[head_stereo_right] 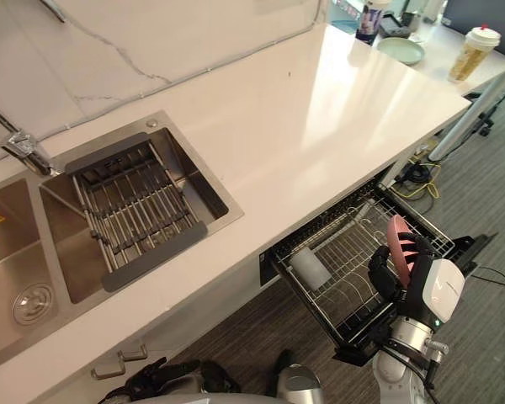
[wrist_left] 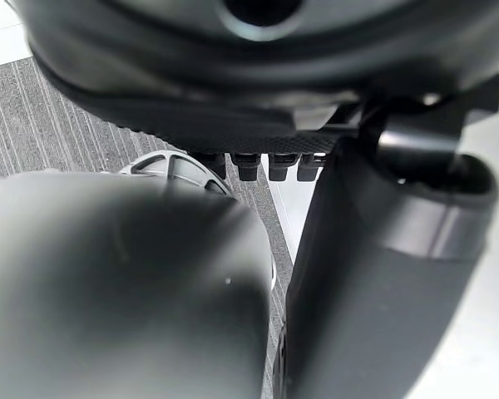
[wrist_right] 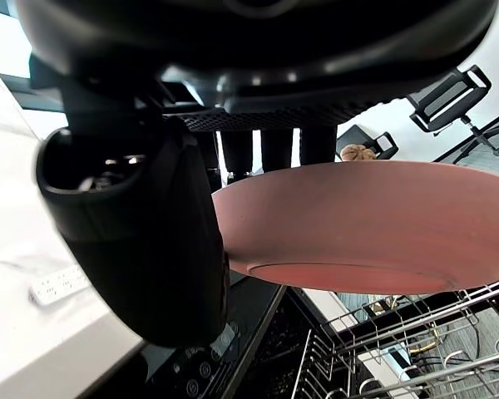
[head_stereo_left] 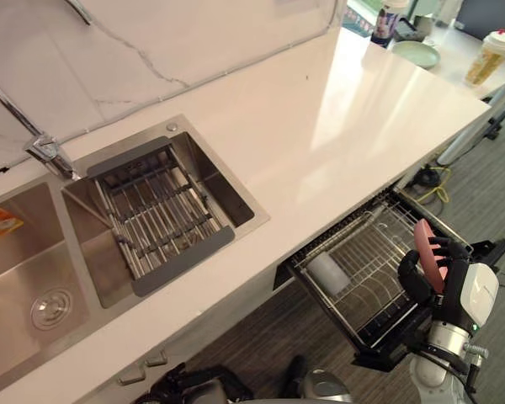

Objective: Walk over to the sink, pick up the cup, carry it to the dishwasher, place the cup inside the dishwasher, then close the dishwasher door

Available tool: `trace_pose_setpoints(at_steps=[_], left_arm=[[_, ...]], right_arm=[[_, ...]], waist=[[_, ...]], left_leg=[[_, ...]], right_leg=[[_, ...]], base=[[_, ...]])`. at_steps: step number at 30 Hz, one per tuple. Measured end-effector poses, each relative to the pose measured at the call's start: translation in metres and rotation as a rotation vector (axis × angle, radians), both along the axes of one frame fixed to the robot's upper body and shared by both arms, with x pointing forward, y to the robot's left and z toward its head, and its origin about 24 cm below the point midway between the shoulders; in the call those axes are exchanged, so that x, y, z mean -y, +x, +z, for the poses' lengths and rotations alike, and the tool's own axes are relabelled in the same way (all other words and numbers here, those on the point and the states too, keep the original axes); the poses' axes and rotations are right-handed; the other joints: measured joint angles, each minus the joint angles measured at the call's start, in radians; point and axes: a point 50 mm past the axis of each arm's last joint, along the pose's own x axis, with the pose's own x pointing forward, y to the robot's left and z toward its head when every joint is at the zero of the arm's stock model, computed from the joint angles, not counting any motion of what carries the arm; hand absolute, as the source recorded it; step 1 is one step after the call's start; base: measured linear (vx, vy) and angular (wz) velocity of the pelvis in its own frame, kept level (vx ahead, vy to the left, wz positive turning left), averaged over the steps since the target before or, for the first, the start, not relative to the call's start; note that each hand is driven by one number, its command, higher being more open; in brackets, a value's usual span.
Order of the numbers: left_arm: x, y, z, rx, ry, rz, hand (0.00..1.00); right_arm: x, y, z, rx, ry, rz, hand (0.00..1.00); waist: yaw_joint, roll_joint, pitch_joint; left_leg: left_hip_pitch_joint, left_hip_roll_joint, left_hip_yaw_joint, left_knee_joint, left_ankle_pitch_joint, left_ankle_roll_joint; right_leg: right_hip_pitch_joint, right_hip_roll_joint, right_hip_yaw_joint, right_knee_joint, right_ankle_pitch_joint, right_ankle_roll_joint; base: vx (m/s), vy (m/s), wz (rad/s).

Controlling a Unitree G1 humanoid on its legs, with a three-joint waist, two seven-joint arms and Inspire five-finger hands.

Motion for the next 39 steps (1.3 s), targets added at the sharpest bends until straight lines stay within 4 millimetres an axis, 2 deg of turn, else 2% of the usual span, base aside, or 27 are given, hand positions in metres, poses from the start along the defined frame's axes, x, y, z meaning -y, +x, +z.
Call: trace_pose_setpoints(at_steps=[5, 10, 15, 21, 22, 26, 31, 36, 39], left_arm=[[0.003, 0.001, 0.0, 0.005, -0.004, -0.027, 1.0], [0.005, 0.002, 0.0, 0.0, -0.024, -0.044, 1.0], [0.011, 0.003, -0.001, -0.028, -0.153, 0.107, 1.0], [0.012, 0.006, 0.0, -0.038, -0.219, 0.18, 1.0], [0.012, 0.006, 0.001, -0.038, -0.239, 0.203, 1.0], [0.01, 0.005, 0.001, -0.05, -0.297, 0.28, 1.0], [0.009, 0.001, 0.0, -0.06, -0.346, 0.374, 1.0], [0.011, -0.009, -0.003, -0.102, -0.433, 0.532, 1.0], [0.013, -0.011, -0.004, -0.113, -0.444, 0.581, 1.0]], right_arm=[[0.008, 0.016, 0.003, -0.029, -0.035, 0.016, 0.0], [0.016, 0.025, -0.008, -0.146, -0.019, 0.018, 0.0], [0.026, 0.038, -0.016, -0.267, 0.0, 0.008, 0.0], [0.037, 0.037, -0.025, -0.38, 0.007, -0.055, 0.0], [0.04, 0.038, -0.025, -0.4, -0.006, -0.07, 1.0], [0.05, 0.035, -0.03, -0.489, -0.047, -0.114, 1.0], [0.06, 0.023, -0.045, -0.548, 0.046, -0.216, 1.0], [0.059, 0.018, -0.044, -0.374, 0.171, -0.307, 1.0], [0.049, 0.016, -0.033, -0.168, 0.279, -0.319, 1.0]], waist=[[0.011, 0.017, 0.011], [0.033, 0.031, 0.023], [0.032, 0.057, 0.053], [0.03, 0.07, 0.079], [0.029, 0.071, 0.088], [0.028, 0.077, 0.104], [0.028, 0.081, 0.108], [0.031, 0.081, 0.109], [0.03, 0.08, 0.109]], left_leg=[[-0.002, -0.017, -0.037, -0.008, 0.003, 0.005], [-0.006, -0.024, -0.057, -0.004, 0.002, 0.008], [-0.023, -0.027, -0.073, 0.012, -0.001, 0.014], [-0.046, -0.031, -0.112, 0.036, -0.001, 0.014], [-0.048, -0.031, -0.118, 0.043, -0.001, 0.014], [-0.065, -0.031, -0.134, 0.065, -0.001, 0.014], [-0.082, -0.03, -0.16, 0.105, -0.001, 0.014], [-0.087, -0.023, -0.16, 0.137, -0.001, 0.013], [-0.088, -0.013, -0.16, 0.164, -0.003, 0.014]], right_leg=[[0.013, -0.016, -0.033, 0.02, -0.015, 0.012], [0.005, -0.038, -0.05, 0.069, -0.045, 0.016], [-0.025, -0.066, -0.057, 0.137, -0.079, 0.018], [-0.05, -0.101, -0.074, 0.218, -0.127, 0.022], [-0.053, -0.107, -0.074, 0.231, -0.135, 0.021], [-0.067, -0.123, -0.077, 0.265, -0.156, 0.023], [-0.063, -0.14, -0.088, 0.286, -0.172, 0.028], [-0.052, -0.145, -0.091, 0.285, -0.174, 0.031], [-0.047, -0.144, -0.085, 0.285, -0.175, 0.032]], base=[[-0.02, 0.068, 0.23], [-0.03, 0.065, 0.13], [-0.03, 0.058, 0.07], [-0.01, 0.013, 0.11], [0.0, 0.0, 0.0], [0.0, -0.016, 0.04], [0.0, -0.021, 0.07], [-0.01, -0.004, 0.02], [-0.04, -0.011, -0.04]])
